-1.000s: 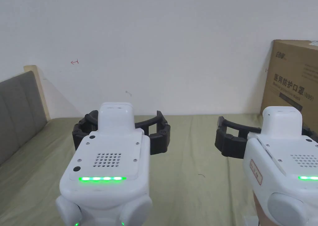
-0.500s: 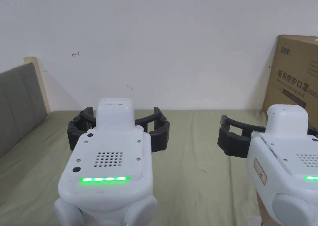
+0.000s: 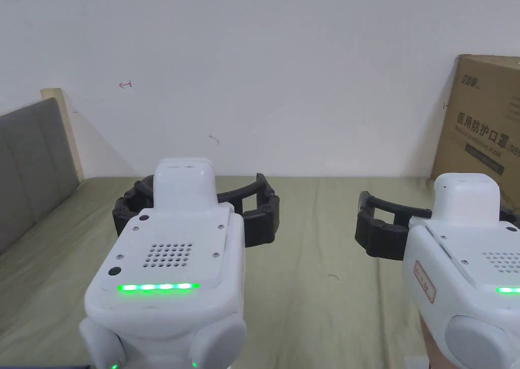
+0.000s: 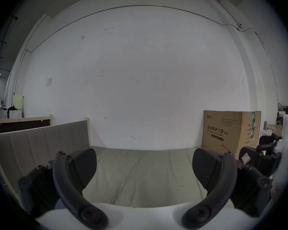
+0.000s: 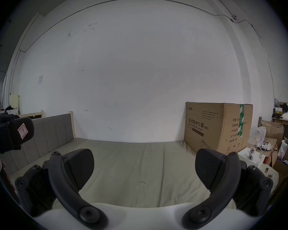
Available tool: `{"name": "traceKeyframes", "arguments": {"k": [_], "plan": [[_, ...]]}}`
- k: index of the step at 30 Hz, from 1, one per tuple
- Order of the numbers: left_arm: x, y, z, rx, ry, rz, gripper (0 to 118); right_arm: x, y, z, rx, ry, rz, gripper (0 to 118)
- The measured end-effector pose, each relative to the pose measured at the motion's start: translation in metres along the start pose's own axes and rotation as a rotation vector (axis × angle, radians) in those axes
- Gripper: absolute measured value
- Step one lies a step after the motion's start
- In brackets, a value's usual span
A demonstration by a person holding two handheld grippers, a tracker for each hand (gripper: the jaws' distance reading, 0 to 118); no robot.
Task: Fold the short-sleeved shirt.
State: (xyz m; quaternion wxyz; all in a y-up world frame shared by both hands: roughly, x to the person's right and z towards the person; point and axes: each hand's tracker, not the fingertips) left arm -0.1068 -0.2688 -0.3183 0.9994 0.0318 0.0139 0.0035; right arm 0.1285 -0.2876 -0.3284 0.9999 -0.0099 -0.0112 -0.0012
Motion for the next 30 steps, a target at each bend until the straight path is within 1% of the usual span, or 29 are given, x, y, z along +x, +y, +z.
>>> {"name": "traceKeyframes", "arguments": {"k": [8,11,14,18,26,30], "plan": [[-0.0001,0.0001,-0.0069,-0.038,0.025,0.014,115,-0.0014,-0.0014,-0.0008,-0.015,0.004,0.008,118],[0.0019,-0.0005,-0.0081,-0.041,0.054,-0.013,115,-0.0022,-0.0014,-0.0008,-0.017,0.002,0.012,118],[0.0018,-0.0002,-0.0068,-0.036,0.044,-0.026,115,-0.0031,-0.0009,-0.0006,-0.019,0.006,0.009,118],[0.0002,0.0003,-0.0055,-0.041,0.005,0.005,115,-0.0046,-0.0014,-0.0007,-0.026,0.008,0.013,118],[-0.0021,-0.0018,-0.0076,-0.057,0.013,0.021,115,-0.0062,-0.0042,-0.0007,-0.045,0.016,0.019,118],[-0.0014,-0.003,-0.008,-0.05,0.023,-0.002,115,-0.0059,-0.0058,-0.0018,-0.051,0.013,0.014,118]]}}
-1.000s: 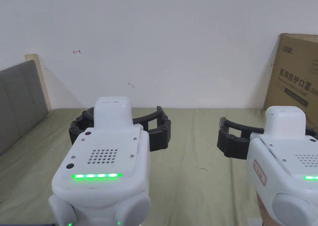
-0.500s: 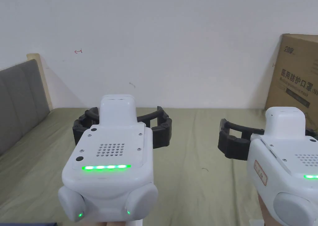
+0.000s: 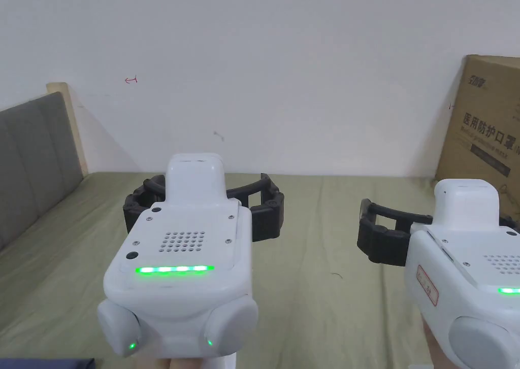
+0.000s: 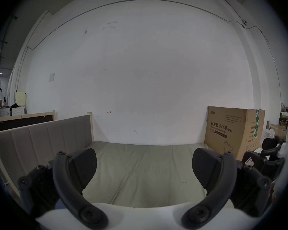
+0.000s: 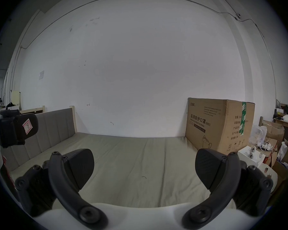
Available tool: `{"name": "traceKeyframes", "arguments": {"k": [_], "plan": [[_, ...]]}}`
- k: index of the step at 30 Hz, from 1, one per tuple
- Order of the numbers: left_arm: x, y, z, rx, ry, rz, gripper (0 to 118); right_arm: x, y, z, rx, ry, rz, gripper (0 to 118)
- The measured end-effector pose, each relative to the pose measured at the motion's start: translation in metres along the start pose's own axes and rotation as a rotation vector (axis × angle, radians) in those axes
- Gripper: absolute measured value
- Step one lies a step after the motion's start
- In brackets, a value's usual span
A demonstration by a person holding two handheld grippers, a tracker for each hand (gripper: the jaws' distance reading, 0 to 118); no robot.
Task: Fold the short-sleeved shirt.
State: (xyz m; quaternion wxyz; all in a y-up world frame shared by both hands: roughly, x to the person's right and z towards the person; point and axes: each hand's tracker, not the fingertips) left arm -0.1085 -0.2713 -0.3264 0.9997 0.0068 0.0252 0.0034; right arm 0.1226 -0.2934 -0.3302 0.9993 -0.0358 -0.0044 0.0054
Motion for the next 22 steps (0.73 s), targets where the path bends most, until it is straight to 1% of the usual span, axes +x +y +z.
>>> {"name": "traceKeyframes", "arguments": {"k": [11,15,22], "plan": [[-0.0027,-0.0011,-0.0023,-0.025,-0.016,0.013,115,0.0026,0.0005,-0.0018,-0.002,-0.005,-0.006,118],[-0.0015,-0.002,-0.0027,-0.03,0.005,0.002,115,0.0034,0.0004,-0.0013,-0.005,-0.005,-0.014,118],[-0.0055,0.0,-0.0016,-0.038,-0.033,0.043,115,0.005,-0.003,-0.0036,-0.023,-0.004,-0.016,118]]}}
